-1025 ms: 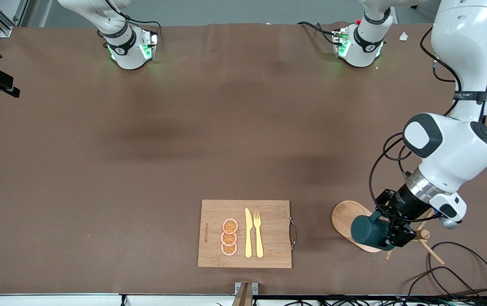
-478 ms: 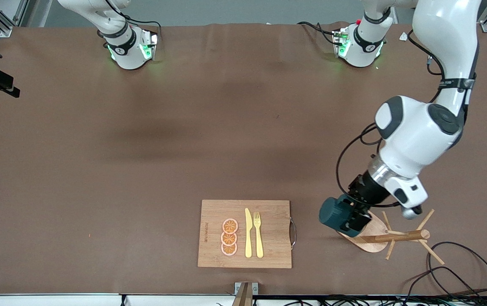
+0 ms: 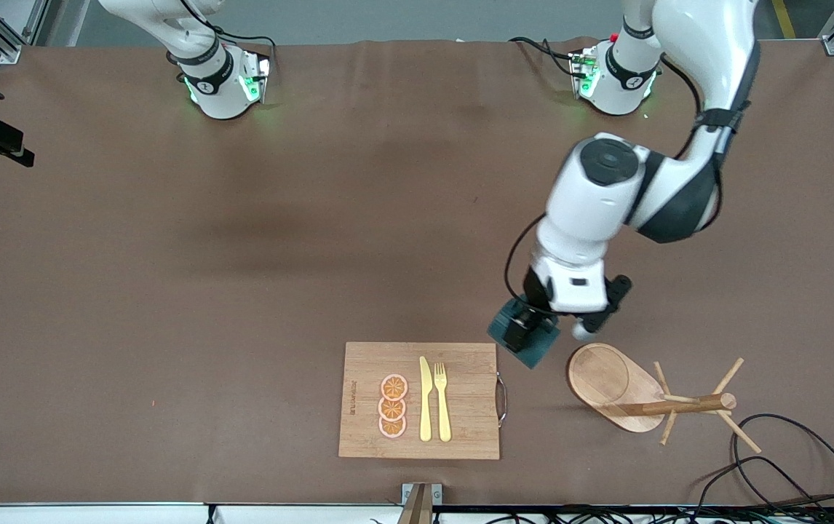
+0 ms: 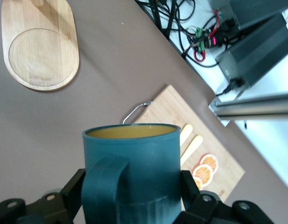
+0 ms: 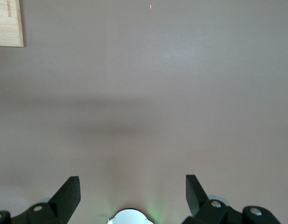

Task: Transfer cup from left to right arm and place
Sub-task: 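Lift the teal mug off the stand with the left gripper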

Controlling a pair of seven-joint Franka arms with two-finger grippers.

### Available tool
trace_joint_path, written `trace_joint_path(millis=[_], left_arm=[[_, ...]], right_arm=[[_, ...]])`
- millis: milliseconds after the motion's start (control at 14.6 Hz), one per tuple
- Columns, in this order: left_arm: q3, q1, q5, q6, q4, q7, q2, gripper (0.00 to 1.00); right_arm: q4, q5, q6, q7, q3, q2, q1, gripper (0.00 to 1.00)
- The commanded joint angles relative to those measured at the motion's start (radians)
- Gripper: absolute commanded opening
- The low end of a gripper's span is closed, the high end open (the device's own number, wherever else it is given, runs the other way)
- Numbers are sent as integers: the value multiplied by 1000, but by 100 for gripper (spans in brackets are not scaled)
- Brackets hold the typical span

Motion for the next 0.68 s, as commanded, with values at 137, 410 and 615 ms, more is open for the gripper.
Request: trace_joint_path(millis=[137, 410, 615], left_arm=[[15, -117, 286, -56, -3, -140, 20, 72], [17, -248, 588, -88, -5, -385, 62, 72], [18, -349, 748, -196, -16, -448, 102, 71]], right_arm=[[-21, 0, 1, -3, 4, -24, -1, 100], [-15, -2, 1, -2, 4, -22, -1, 100], [-4, -2, 1, -2, 4, -21, -1, 100]])
